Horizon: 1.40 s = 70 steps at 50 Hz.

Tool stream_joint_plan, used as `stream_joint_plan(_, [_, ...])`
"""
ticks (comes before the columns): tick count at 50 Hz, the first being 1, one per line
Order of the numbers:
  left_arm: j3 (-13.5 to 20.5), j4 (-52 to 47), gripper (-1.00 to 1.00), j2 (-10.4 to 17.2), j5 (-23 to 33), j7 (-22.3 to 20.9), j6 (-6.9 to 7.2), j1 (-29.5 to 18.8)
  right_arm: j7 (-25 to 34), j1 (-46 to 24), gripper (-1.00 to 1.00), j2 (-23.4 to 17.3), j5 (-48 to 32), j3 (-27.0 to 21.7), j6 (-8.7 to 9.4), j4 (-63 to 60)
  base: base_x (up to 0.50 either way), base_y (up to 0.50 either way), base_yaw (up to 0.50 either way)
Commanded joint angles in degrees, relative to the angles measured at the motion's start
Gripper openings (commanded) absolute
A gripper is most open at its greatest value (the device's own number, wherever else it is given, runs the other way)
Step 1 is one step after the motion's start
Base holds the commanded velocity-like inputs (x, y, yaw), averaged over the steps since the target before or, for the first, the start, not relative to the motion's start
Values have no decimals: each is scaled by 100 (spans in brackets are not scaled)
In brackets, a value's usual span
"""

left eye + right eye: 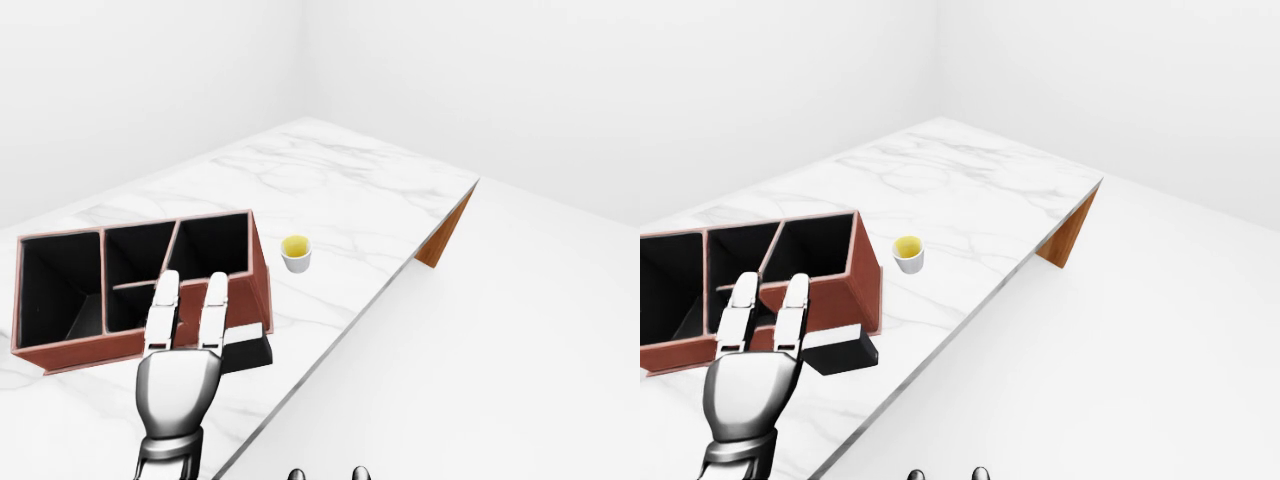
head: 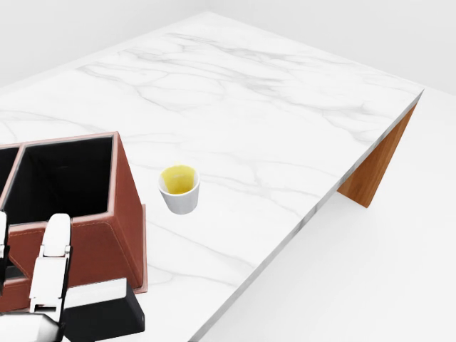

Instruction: Pick up the book and place it in the right compartment of the caddy.

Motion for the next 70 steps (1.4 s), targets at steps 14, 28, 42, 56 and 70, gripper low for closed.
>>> stream_joint_plan(14, [-313, 855, 100, 301, 263, 0, 0, 239, 0, -17, 100, -2, -55, 0, 0, 29, 0, 0, 0])
stream_joint_plan(28, [-783, 1473, 100, 472, 469, 0, 0, 29, 0, -5, 100, 0, -52, 0, 0, 35, 0, 0, 0])
stream_joint_plan(42, [-1196, 2253, 100, 679, 441, 0, 0, -346, 0, -3, 100, 18, -35, 0, 0, 8, 0, 0, 0])
stream_joint_plan(56, [-1155, 2548, 100, 730, 134, 0, 10, -607, 0, -7, 100, 24, -56, 0, 0, -4, 0, 0, 0])
stream_joint_plan(70, [-995, 2642, 100, 716, -57, 0, 0, -727, 0, -3, 100, 43, -60, 0, 0, -41, 0, 0, 0])
